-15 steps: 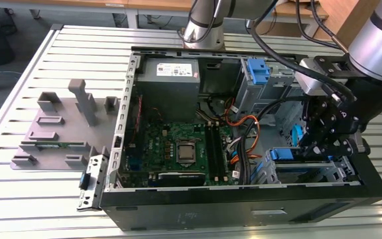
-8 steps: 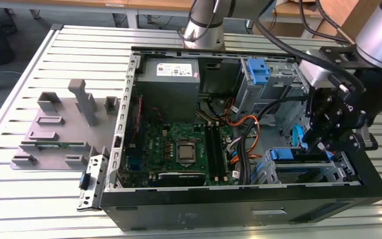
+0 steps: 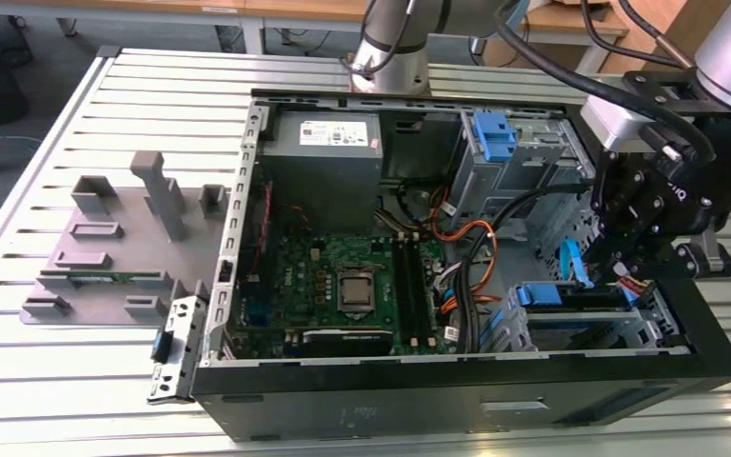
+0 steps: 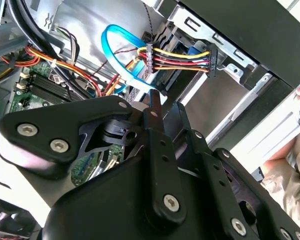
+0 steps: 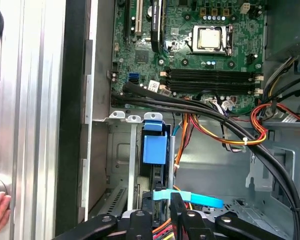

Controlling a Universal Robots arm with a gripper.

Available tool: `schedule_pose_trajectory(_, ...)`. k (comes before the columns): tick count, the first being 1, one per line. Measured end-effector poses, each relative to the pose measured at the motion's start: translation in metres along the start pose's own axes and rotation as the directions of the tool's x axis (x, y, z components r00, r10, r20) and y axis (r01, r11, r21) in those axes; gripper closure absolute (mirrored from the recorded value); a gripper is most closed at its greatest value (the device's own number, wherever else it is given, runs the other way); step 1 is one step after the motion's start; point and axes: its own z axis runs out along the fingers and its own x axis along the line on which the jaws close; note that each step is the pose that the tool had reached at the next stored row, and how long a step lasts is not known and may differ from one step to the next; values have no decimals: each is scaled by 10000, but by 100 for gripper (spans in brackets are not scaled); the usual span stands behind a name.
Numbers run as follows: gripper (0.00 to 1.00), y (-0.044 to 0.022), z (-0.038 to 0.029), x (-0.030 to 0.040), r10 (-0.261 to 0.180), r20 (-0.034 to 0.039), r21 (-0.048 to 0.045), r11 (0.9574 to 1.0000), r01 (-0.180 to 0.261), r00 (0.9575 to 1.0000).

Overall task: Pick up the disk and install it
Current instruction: 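Insert the first disk wire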

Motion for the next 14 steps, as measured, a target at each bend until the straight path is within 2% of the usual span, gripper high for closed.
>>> schedule_pose_trajectory(14, 71, -81, 0, 3, -2, 48, -34, 10000, 2, 10000)
